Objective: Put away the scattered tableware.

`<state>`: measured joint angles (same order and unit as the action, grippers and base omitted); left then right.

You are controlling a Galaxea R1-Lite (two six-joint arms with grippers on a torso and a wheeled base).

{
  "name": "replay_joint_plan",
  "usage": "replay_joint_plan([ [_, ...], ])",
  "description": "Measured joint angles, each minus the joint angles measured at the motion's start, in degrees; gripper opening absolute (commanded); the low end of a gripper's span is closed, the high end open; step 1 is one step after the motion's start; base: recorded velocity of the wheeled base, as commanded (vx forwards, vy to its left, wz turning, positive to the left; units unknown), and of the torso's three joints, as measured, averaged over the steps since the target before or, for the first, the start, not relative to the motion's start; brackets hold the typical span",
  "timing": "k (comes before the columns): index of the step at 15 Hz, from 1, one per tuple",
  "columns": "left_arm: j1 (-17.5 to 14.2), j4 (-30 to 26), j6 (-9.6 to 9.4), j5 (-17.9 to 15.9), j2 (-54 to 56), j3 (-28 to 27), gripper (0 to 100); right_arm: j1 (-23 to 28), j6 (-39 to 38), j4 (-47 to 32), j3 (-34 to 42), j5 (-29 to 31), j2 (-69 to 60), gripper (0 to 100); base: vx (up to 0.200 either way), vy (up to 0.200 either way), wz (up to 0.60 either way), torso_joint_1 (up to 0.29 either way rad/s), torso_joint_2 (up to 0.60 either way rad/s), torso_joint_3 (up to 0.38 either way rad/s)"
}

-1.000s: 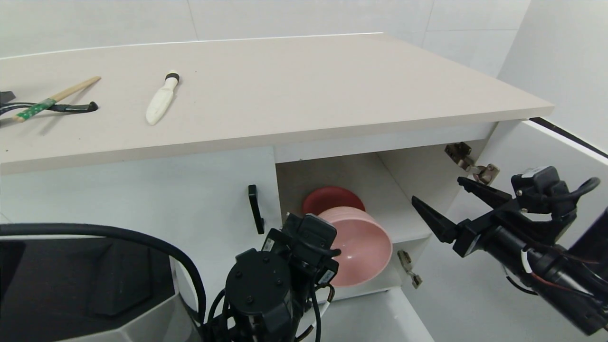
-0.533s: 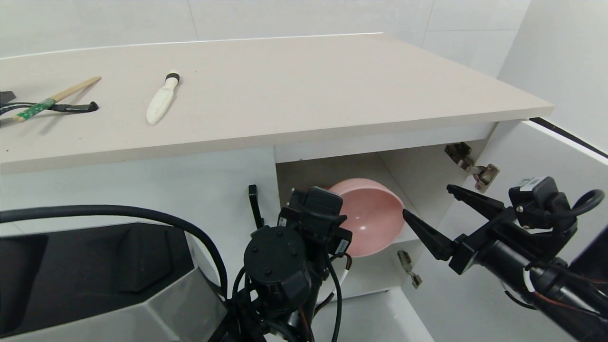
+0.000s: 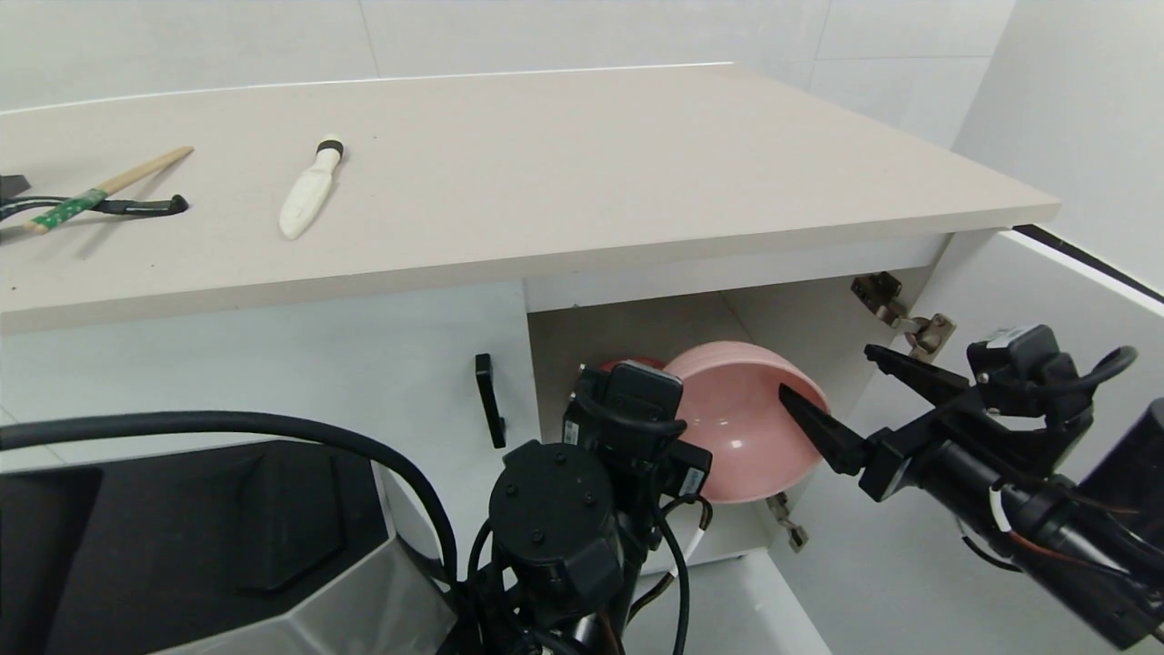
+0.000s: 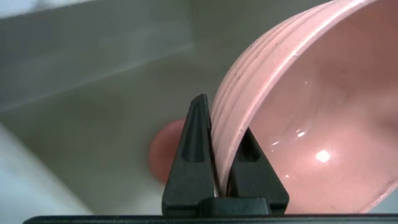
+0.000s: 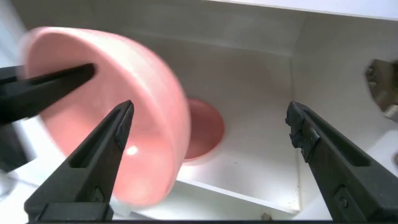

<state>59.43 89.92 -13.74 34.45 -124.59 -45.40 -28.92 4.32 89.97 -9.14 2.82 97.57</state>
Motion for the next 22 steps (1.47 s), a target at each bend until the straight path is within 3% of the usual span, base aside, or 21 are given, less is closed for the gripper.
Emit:
replay_joint_plan([
  [6, 0.22, 0.02, -0.20, -0.65, -0.17, -3.05, 0, 2.00, 0.00, -0.02, -1.08, -0.02, 1.60, 100, 0.000, 0.000, 0.00, 0.000, 0.00, 0.000],
  [7, 0.24, 0.00, -0.20, -0.65, -0.17, -3.17, 0, 2.00, -0.02, -0.02, -1.13, -0.02, 1.60, 0, 0.000, 0.000, 0.00, 0.000, 0.00, 0.000],
  [13, 0.44, 0.24, -0.32, -0.60, -0.17, -3.33, 0, -3.16, -0.07, -0.22, -1.30, 0.46, -0.52, 0, 0.000, 0.000, 0.00, 0.000, 0.00, 0.000],
  [14, 0.41, 0.11, -0.35, -0.82, -0.17, -3.33, 100, -3.46, -0.09, -0.13, -1.30, 0.24, -0.69, 0, 0.000, 0.000, 0.00, 0.000, 0.00, 0.000],
  [19, 0.82, 0.02, 0.04, -3.56, 0.22, -2.72, 100, -2.58, -0.13, 0.00, -1.11, -0.11, -0.78, 0, 0.000, 0.000, 0.00, 0.000, 0.00, 0.000],
  [22, 0.96, 0.00, 0.88, -9.76, 2.93, 0.94, 100, -1.90, -0.16, 0.00, -0.78, -0.15, -0.50, 0, 0.000, 0.000, 0.00, 0.000, 0.00, 0.000],
])
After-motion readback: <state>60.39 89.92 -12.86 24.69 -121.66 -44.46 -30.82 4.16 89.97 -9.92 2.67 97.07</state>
